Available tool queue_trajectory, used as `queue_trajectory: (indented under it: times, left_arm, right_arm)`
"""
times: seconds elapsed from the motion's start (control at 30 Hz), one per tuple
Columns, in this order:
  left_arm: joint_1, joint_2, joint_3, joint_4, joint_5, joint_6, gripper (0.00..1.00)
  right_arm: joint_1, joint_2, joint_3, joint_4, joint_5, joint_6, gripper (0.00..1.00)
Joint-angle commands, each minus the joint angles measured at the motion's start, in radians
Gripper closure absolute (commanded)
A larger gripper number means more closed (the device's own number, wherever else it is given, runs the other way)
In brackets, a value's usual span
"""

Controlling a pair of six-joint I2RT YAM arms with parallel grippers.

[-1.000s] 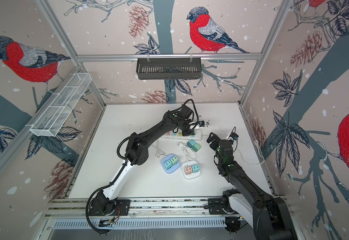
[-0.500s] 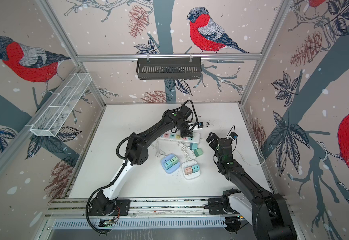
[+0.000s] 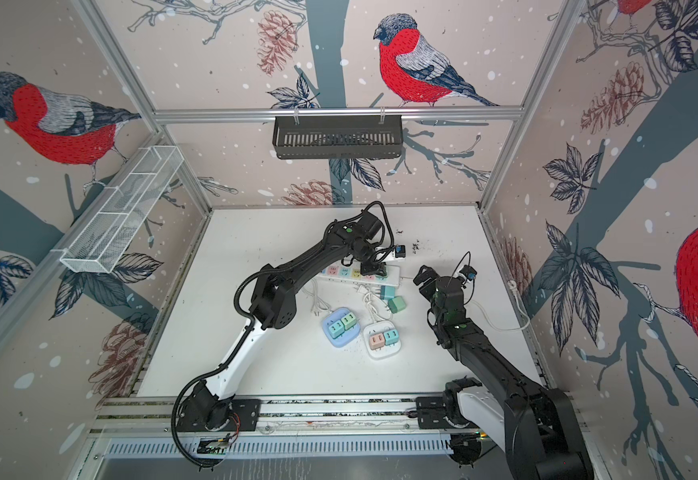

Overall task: Insert the plug
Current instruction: 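Lower and press the green adapter into the end socket of the power strip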

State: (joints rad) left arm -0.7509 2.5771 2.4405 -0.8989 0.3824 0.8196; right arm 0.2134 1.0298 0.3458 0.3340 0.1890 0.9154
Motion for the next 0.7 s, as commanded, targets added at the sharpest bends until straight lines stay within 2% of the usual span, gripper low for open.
queue_trajectory:
  times: [0.0, 0.03, 0.07, 0.1, 0.13, 0.27, 0.37, 0.5, 0.6, 0.67]
  left_arm:
    - [-0.008, 0.025, -0.018, -0.098, -0.092, 0.018, 0.78]
    - [-0.01, 0.02, -0.018, -0.082, -0.111, 0.006, 0.62]
    - [-0.013, 0.012, -0.018, -0.07, -0.125, -0.001, 0.51]
    - [-0.014, 0.002, -0.018, -0.059, -0.131, -0.005, 0.15]
    - [-0.016, -0.014, -0.02, -0.046, -0.131, -0.009, 0.02]
    - [-0.019, -0.109, -0.028, 0.01, -0.135, -0.038, 0.01]
    - [-0.023, -0.213, -0.054, 0.065, -0.135, -0.114, 0.01]
    - [-0.024, -0.394, -0.186, 0.167, -0.068, -0.158, 0.01]
    - [-0.025, -0.597, -0.432, 0.422, -0.134, -0.323, 0.01]
    - [-0.03, -0.783, -0.712, 0.698, -0.224, -0.452, 0.02]
  right_arm:
    - [0.002, 0.004, 0.009, 0.004, -0.027, -0.009, 0.01]
    - [0.001, 0.002, 0.009, 0.013, -0.038, -0.013, 0.01]
    - [0.001, -0.001, 0.005, 0.02, -0.044, -0.016, 0.01]
    - [0.001, -0.006, -0.002, 0.033, -0.05, -0.018, 0.01]
    - [0.0, -0.012, -0.012, 0.048, -0.055, -0.018, 0.01]
    - [-0.005, -0.02, -0.025, 0.069, -0.066, -0.018, 0.01]
    - [-0.006, -0.017, -0.015, 0.065, -0.08, -0.028, 0.01]
    - [-0.008, -0.01, -0.011, 0.049, -0.081, -0.023, 0.01]
    - [-0.008, -0.002, -0.005, 0.046, -0.085, -0.032, 0.01]
    - [-0.006, 0.005, -0.004, 0.051, -0.098, -0.037, 0.01]
